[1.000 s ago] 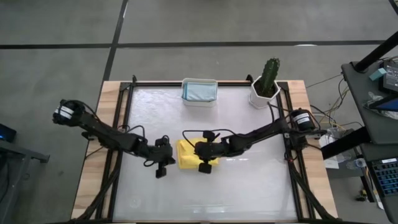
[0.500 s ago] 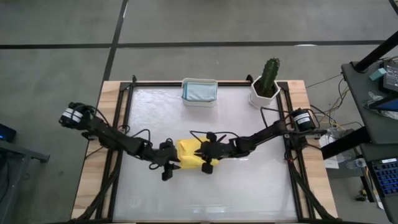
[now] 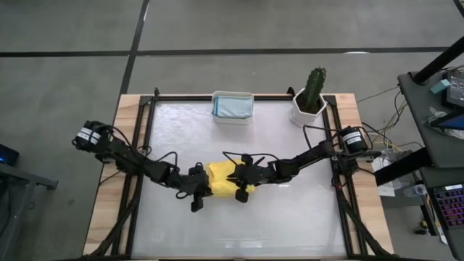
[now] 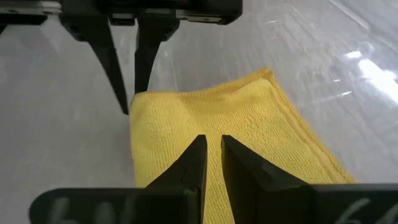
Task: Fold microfiber towels
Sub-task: Fold the yellow cloth
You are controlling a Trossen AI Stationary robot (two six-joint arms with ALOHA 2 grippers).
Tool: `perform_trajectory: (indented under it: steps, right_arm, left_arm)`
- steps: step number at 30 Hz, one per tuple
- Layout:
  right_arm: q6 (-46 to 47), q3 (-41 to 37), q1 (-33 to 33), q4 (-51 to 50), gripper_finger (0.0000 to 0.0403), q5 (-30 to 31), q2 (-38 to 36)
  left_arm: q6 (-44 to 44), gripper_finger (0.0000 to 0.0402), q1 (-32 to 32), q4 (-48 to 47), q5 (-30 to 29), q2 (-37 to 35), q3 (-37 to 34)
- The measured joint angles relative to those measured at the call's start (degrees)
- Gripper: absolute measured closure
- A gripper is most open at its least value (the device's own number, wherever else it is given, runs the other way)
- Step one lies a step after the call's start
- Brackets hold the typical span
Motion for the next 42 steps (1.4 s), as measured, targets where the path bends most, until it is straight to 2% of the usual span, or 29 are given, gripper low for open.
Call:
perform_trajectory:
  steps: [2,6,10,14,22,30,36,42]
  right_arm:
    - [-0.01,0.1,0.0,0.11,0.0365,-0.01,0.0]
    - [0.01,0.1,0.0,0.01,0.0365,-0.02,0.02]
    - [0.01,0.1,0.0,0.01,0.0365,-0.02,0.02]
    - [0.02,0.1,0.0,0.01,0.0365,-0.01,0.02]
    - [0.03,0.07,0.0,-0.14,0.0365,-0.02,0.07]
    - [-0.18,-0.08,0.0,-0.19,0.0365,-0.02,0.09]
    - [-1.3,-0.1,0.0,-0.61,0.0365,-0.42,0.11]
    - [-4.08,1.05,-0.71,-2.49,0.0365,-0.93,0.11]
  left_arm:
    - [0.79,0.0391,0.0,-0.2,-0.05,-0.02,0.0]
    - [2.63,0.0399,0.0,-3.01,-0.59,-1.61,0.61]
    - [4.07,0.0401,-0.01,-9.75,-0.66,-4.4,2.11]
    - [7.76,0.0401,-1.01,-10.94,1.21,-6.65,2.41]
    - [8.49,0.0401,-1.94,-18.49,1.47,-6.62,1.42]
    - [8.49,0.04,-2.86,-20.64,2.78,-5.88,1.29]
    - [8.3,0.035,-2.86,-25.14,2.93,-5.9,2.15]
    - [4.11,0.0292,-2.86,-27.87,4.25,-5.9,2.09]
